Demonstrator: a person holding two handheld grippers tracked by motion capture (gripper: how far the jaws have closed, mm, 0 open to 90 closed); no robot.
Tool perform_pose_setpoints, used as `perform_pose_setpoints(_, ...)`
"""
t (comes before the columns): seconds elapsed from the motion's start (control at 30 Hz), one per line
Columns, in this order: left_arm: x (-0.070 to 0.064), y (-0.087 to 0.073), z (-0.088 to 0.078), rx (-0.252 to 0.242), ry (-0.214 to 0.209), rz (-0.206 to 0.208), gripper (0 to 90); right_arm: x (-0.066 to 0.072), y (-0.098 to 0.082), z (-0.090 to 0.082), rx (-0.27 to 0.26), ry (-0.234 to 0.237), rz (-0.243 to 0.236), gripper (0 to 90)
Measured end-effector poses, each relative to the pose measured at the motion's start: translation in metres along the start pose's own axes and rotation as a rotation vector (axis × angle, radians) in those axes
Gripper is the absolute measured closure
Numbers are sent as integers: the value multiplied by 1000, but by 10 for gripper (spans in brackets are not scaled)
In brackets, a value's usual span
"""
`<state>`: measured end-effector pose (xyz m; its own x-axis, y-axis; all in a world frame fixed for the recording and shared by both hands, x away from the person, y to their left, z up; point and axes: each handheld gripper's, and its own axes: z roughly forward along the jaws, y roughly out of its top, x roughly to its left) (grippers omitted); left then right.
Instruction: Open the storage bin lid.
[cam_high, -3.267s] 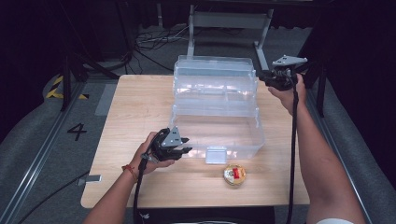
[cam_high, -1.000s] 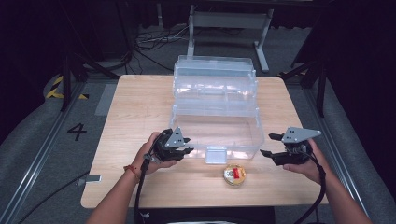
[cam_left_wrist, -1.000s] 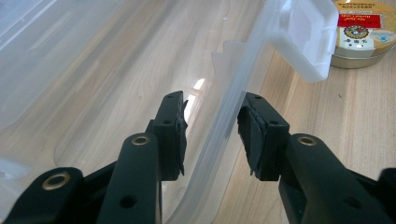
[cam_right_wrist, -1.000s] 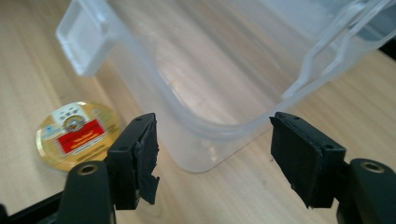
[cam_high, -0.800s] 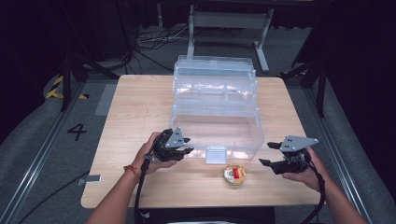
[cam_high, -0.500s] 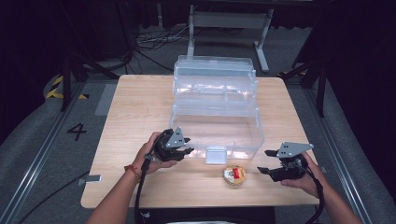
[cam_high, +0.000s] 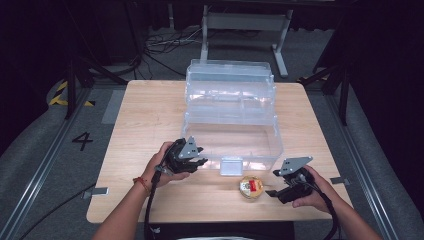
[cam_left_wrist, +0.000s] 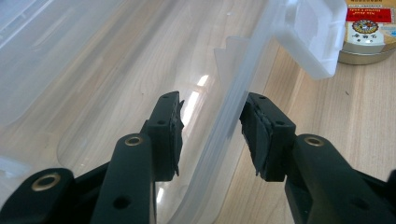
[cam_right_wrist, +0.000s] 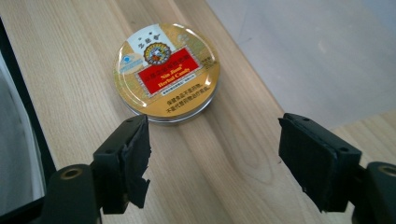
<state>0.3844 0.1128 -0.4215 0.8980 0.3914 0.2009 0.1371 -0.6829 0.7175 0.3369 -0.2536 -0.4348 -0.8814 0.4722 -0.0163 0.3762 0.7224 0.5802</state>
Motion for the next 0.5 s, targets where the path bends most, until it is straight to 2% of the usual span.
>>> perform_pose_setpoints(0.03, 0, 0, 0, 1, 0, 0, 583, 2, 4, 5, 21, 17, -1, 237)
perform_pose_setpoints(0.1, 0, 0, 0, 1, 0, 0, 583, 2, 5, 7, 31, 24, 5, 237)
perform_pose_setpoints(0.23, 0, 0, 0, 0, 0, 0, 583, 7, 16, 22, 105, 63, -17, 230)
perform_pose_setpoints(0.4, 0, 0, 0, -2, -2, 1, 584, 13, 27, 33, 147, 72, -48, 219)
perform_pose_setpoints(0.47, 0, 0, 0, -1, 0, 1, 583, 14, 29, 34, 148, 74, -48, 219)
perform_pose_setpoints(0.5, 0, 0, 0, 0, 2, 0, 584, 15, 33, 37, 164, 72, -65, 218)
